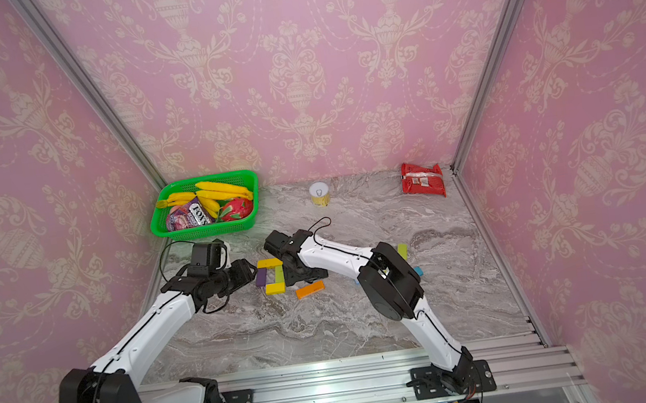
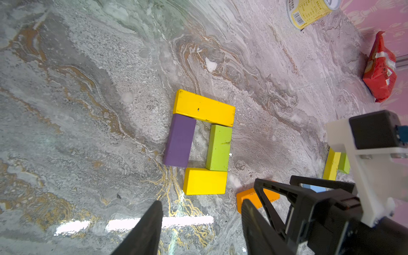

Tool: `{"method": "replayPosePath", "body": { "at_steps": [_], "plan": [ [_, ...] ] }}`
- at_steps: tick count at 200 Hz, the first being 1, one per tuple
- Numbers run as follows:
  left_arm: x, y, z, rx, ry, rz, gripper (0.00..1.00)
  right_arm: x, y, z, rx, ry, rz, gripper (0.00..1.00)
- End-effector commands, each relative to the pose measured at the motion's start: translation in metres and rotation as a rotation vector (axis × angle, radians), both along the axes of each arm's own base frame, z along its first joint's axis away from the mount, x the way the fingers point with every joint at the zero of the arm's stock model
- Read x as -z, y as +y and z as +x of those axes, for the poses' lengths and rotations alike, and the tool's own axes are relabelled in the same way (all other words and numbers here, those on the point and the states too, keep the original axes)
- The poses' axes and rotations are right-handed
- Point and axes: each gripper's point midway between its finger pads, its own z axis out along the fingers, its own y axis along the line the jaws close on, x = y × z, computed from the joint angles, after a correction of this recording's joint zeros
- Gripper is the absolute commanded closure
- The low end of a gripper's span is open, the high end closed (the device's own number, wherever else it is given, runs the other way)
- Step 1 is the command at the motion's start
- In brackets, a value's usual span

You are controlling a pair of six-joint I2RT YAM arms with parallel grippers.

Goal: Assemble the letter p with building blocks
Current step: Move the building block to the center of the board.

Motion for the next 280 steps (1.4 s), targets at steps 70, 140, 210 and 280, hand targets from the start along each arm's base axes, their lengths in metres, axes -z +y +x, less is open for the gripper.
{"method": "replayPosePath", "body": {
  "at_steps": [70, 140, 210, 280],
  "plan": [
    [0.003, 0.009, -0.004, -0.011, 0.012, 0.025, 0.4, 0.015, -0.008, 0.0, -0.102, -0.038, -0.195, 0.15],
    [0.008, 0.012, -0.006, -0.01, 0.025, 0.032, 0.4, 0.028, -0.012, -0.031, -0.15, 0.024, -0.244, 0.14],
    [0.007, 0.012, -0.005, -0.012, 0.025, 0.027, 0.4, 0.023, -0.047, -0.057, -0.131, 0.021, -0.292, 0.14],
    [0.007, 0.011, 0.0, -0.01, 0.026, 0.024, 0.4, 0.035, -0.046, -0.072, -0.077, 0.087, -0.13, 0.12]
  ]
}}
